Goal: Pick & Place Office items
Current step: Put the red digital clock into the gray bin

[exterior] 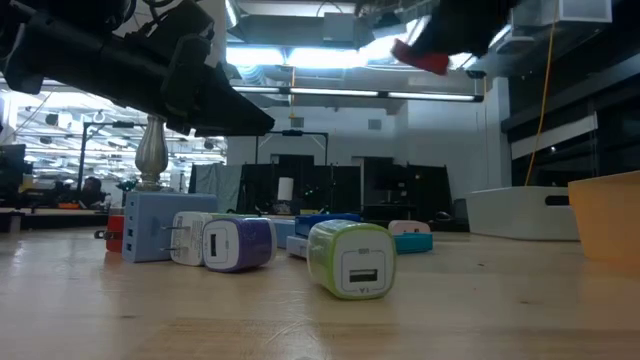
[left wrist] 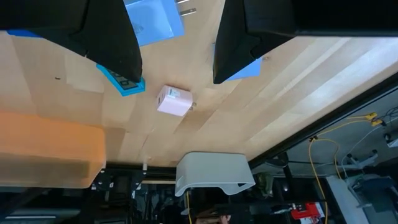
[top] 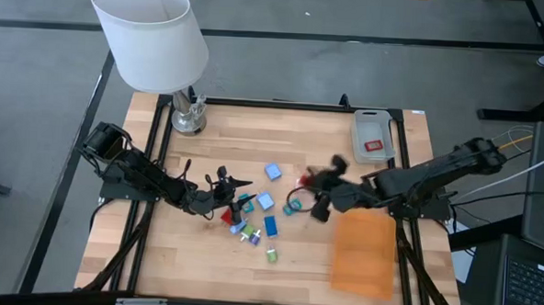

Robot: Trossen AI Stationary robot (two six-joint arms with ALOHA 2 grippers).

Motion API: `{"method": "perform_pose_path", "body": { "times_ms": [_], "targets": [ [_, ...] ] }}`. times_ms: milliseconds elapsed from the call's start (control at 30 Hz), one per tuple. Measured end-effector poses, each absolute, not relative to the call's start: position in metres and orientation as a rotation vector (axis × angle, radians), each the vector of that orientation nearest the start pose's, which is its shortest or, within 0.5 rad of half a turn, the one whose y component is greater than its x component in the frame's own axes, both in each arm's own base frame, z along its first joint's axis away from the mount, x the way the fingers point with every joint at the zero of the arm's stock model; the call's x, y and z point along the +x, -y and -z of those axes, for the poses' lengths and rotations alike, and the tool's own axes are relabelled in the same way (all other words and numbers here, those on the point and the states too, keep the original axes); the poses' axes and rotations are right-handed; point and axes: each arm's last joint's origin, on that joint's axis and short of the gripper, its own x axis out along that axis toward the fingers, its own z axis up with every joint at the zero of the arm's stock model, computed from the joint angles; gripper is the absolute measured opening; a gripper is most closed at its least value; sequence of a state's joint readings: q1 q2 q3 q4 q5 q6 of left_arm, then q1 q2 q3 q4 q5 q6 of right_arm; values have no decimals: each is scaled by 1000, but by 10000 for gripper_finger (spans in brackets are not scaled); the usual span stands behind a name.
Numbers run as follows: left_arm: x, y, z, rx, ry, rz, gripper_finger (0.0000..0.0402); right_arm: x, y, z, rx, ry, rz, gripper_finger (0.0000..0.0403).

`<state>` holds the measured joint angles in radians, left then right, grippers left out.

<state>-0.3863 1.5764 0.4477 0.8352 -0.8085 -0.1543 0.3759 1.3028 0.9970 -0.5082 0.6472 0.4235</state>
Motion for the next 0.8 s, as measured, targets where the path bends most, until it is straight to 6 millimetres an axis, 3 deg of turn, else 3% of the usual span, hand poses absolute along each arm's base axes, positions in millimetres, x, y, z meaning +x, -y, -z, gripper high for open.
{"method": "perform_pose_path", "body": {
  "times_ms": [333, 500, 700, 800],
  "targets": [
    [253, 81, -147, 11, -209, -426, 194, 170, -32, -283, -21, -784, 966, 139],
    [253, 81, -147, 6, -206, -419, 194, 149, -17, -273, -15, -801, 1081, 139],
    [253, 82, -147, -1, -204, -407, 194, 124, 0, -233, 49, -796, 1198, 139],
    [253, 83, -148, -3, -192, -404, 194, 126, 5, -242, 97, -727, 1201, 139]
  ]
}}
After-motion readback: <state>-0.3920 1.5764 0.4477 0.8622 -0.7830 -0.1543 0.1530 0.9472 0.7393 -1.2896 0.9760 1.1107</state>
